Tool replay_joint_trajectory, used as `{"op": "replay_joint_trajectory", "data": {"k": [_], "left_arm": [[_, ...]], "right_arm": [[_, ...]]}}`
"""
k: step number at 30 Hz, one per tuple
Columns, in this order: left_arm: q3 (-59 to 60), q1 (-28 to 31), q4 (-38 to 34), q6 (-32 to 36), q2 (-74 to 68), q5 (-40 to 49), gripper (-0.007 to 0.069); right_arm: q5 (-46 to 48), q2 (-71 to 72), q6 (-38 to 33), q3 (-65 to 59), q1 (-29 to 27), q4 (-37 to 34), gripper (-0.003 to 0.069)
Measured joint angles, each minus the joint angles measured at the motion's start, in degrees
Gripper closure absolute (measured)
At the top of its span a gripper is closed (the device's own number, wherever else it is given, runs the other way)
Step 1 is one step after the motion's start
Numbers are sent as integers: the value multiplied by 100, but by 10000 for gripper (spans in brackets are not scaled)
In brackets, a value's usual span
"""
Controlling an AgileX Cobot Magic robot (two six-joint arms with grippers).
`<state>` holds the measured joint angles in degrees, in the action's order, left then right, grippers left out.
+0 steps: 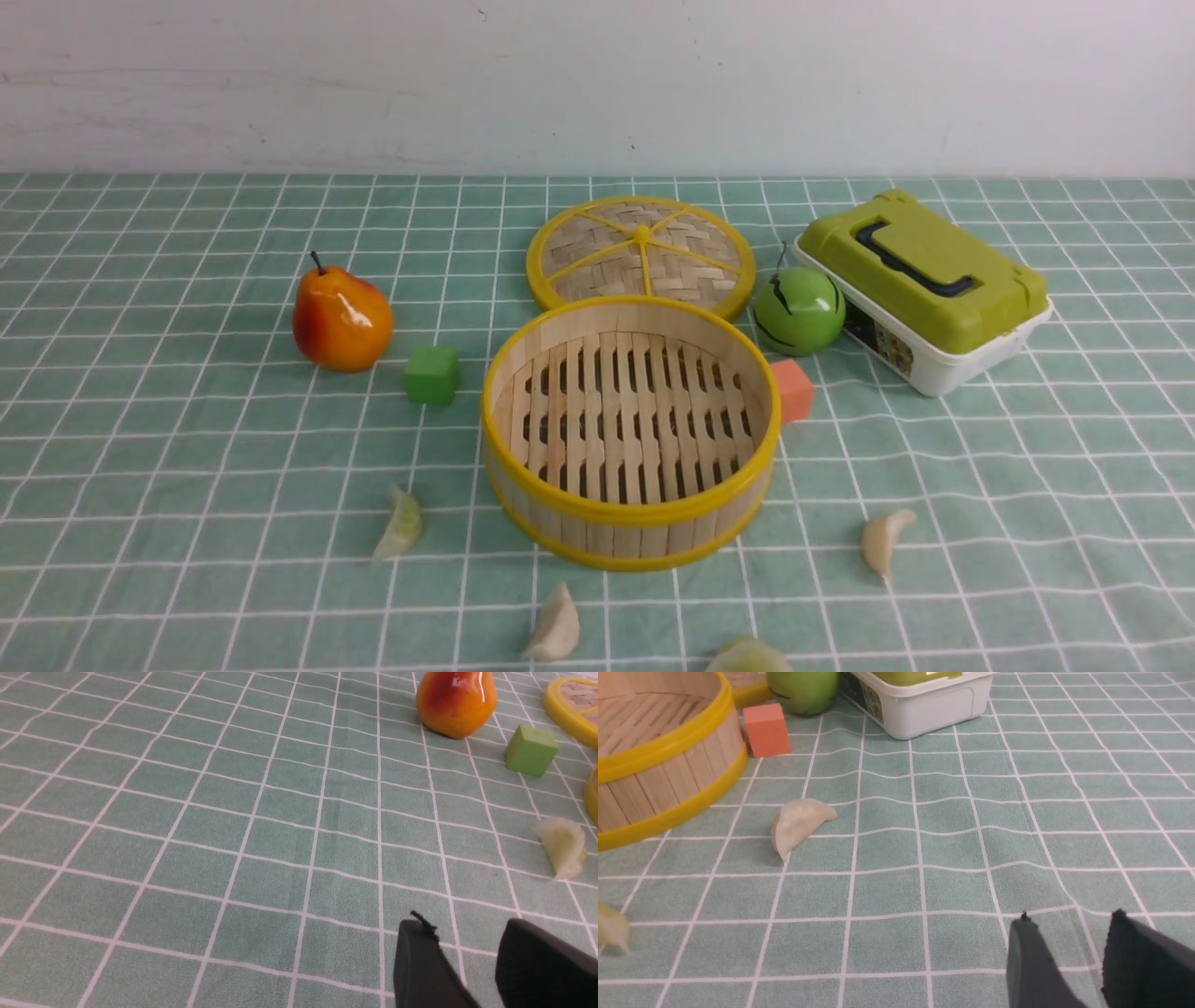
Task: Put the dumplings into the steamer on the table with the blue tablecloth.
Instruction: 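Reach for and grasp a dumpling on the table with the left gripper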
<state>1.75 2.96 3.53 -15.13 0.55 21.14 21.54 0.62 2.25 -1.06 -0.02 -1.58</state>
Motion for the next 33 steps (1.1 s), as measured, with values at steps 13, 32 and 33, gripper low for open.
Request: {"op": "replay_joint_trajectory", "data": {"k": [13,32,33], "left_arm": [[0,0,-3884,-2801,0,-811,387],[-1934,0,-4841,-79,-788,585,402],[-2174,0,-4686,223,-1092,845,417]], "right_arm": [[99,0,2002,-35,0,-3264,419],[-278,-419,539,751,0,-4720,612],[-285,-641,268,997,0,-4695,642]]}}
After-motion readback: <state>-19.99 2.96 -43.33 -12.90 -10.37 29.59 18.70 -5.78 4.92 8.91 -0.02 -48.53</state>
